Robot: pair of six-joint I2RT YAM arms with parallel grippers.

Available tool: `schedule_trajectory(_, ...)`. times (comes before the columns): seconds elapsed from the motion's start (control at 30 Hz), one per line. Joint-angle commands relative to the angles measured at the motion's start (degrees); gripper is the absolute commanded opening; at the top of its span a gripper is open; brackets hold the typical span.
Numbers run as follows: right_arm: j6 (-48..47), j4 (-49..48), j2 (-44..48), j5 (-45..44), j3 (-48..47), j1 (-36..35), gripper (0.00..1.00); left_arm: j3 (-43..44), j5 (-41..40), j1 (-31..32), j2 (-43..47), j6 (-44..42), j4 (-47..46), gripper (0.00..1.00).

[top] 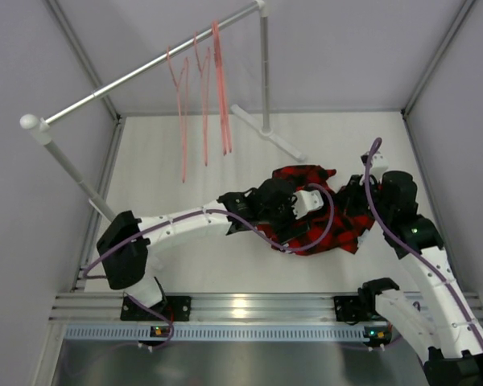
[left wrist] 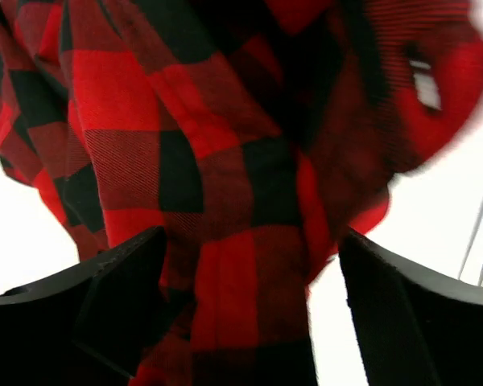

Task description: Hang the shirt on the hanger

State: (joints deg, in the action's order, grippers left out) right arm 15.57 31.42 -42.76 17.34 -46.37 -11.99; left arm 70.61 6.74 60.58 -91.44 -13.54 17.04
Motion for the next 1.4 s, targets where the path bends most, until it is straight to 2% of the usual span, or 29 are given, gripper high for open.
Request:
schedule_trajectory(0.0,0.6,0.3,0.9,1.0,0.7,-0.3,0.00,4.5,-5.9,-0.1,-1.3,0.9,-0.6,0.88)
schedule_trajectory(0.07,0.4,0.2,1.5,0.8,0.9,-0.3,0.00,5.2,-8.1,-1.2,-2.0,2.4,-0.6,0.76)
schedule_trajectory(0.1,0.4,0.3,1.6,0.5,1.0,-0.2,0.00,5.2,-7.1,-2.0,-1.9,4.7,-0.7,0.56)
schedule_trajectory(0.2,-0.1,0.3,1.7,-0.1,1.6,-0.3,0.00,4.5,1.4,-7.4,-0.9,9.5,-2.5,0.31)
schedule_trajectory(0.3,0.2,0.2,1.0,-0.5,2.2,-0.3,0.00,1.8,9.1,-9.8,1.3,12.0,-6.2,0.29)
schedule_trajectory(0.37,0.2,0.1,0.6,-0.6,2.3,-0.3,0.00,1.0,11.9,-10.2,2.8,12.2,-6.8,0.36)
schedule_trajectory(0.4,0.2,0.1,0.5,-0.8,2.3,-0.3,0.00,0.8,13.2,-10.4,3.1,12.0,-6.9,0.50)
schedule_trajectory(0.43,0.3,0.1,0.6,-1.3,2.3,-0.3,0.00,0.6,15.6,-10.5,4.1,11.9,-7.0,0.76)
schedule_trajectory(0.5,0.3,0.1,0.7,-1.9,2.2,-0.3,0.00,-0.6,17.8,-10.7,4.9,11.3,-7.5,0.85)
schedule_trajectory(0.63,0.6,-0.3,0.8,-2.5,1.6,-0.3,0.00,-2.6,22.0,-11.6,6.8,10.8,-8.8,0.86)
schedule_trajectory(0.93,1.3,-2.3,0.8,1.6,1.0,-0.3,0.00,-3.3,17.0,-11.9,2.7,9.3,-8.8,0.79)
schedule_trajectory(1.03,1.5,-2.3,1.3,1.8,1.2,-0.3,0.00,-2.4,13.3,-11.9,0.2,9.8,-8.8,0.68)
schedule_trajectory(1.1,1.5,-2.3,1.6,2.1,1.2,-0.3,0.00,-1.8,10.8,-12.1,-1.2,10.9,-8.8,0.52)
schedule_trajectory(1.27,1.3,-2.3,2.1,2.8,1.6,-0.3,0.00,1.3,7.0,-12.9,-3.3,13.4,-8.9,0.19)
schedule_trajectory(1.3,1.4,-2.3,2.0,2.7,1.6,-0.3,0.00,1.7,6.3,-12.9,-3.3,13.4,-8.9,0.06)
schedule_trajectory(1.33,1.3,-2.4,1.9,2.5,1.5,-0.4,0.00,2.2,5.6,-12.9,-3.2,16.4,-9.0,0.00)
schedule_trajectory(1.37,1.3,-2.3,1.5,2.3,1.5,-0.3,0.00,2.9,4.8,-13.0,-2.9,17.5,-9.2,0.00)
